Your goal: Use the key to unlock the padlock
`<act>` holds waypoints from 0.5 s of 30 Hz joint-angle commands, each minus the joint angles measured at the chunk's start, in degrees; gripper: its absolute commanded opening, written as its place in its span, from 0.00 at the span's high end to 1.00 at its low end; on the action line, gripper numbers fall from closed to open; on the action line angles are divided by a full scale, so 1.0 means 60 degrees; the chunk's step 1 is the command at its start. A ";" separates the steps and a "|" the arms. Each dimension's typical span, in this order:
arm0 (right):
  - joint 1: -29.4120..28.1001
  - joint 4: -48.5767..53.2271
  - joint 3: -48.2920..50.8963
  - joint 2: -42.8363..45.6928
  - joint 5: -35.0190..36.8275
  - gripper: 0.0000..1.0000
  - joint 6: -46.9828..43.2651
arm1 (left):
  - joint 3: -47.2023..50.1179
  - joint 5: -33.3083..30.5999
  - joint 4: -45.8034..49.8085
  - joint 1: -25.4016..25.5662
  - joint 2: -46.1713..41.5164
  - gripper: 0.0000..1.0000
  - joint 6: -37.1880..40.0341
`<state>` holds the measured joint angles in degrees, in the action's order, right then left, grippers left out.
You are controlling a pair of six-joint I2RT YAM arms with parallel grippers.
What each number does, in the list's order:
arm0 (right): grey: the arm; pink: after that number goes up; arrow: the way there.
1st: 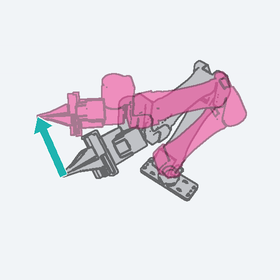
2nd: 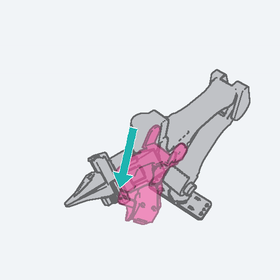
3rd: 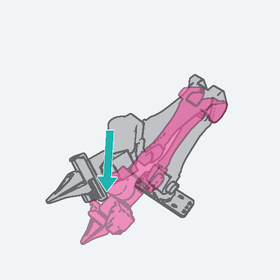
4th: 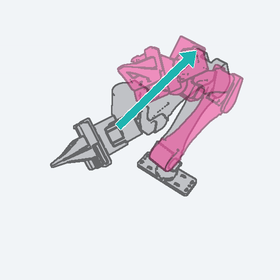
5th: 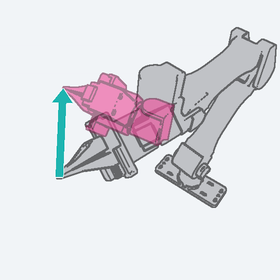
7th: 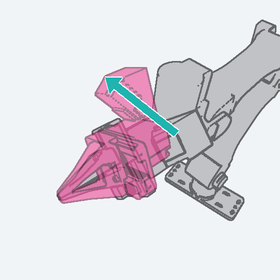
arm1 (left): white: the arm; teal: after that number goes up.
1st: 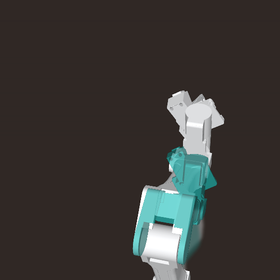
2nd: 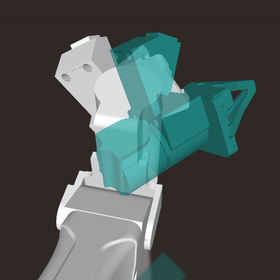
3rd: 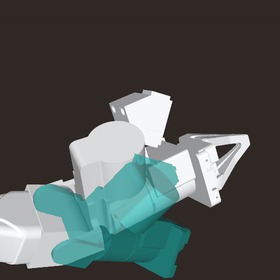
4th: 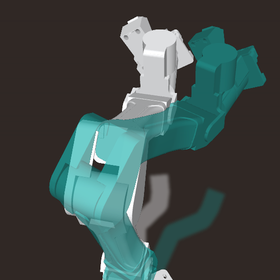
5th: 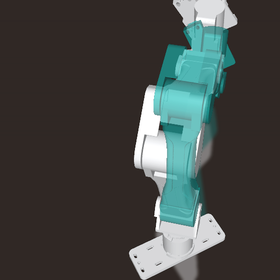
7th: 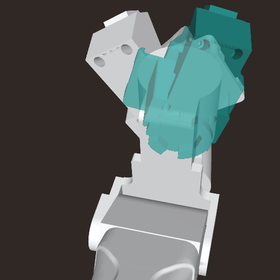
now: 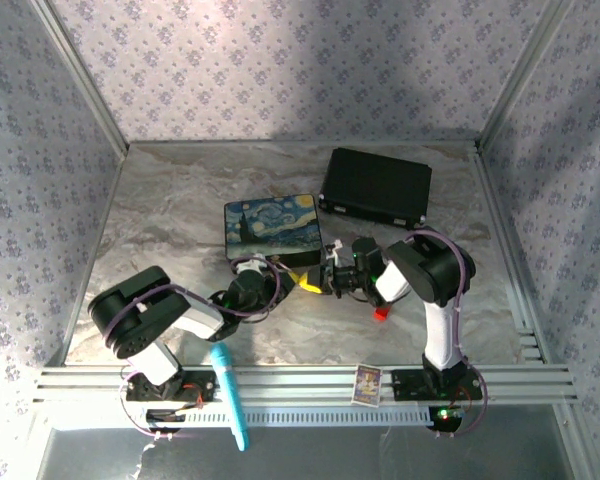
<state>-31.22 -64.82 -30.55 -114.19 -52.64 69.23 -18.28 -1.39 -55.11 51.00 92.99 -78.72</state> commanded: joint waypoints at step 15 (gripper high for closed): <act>-0.0817 0.0256 0.0389 0.1484 0.2204 0.86 -0.1093 | -0.0696 0.1719 0.0298 0.0705 -0.0295 1.00 0.0008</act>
<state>-34.72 -57.47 -26.92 -106.19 -40.12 64.25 -19.79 -1.37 -52.62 51.51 92.97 -79.15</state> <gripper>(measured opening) 0.124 0.071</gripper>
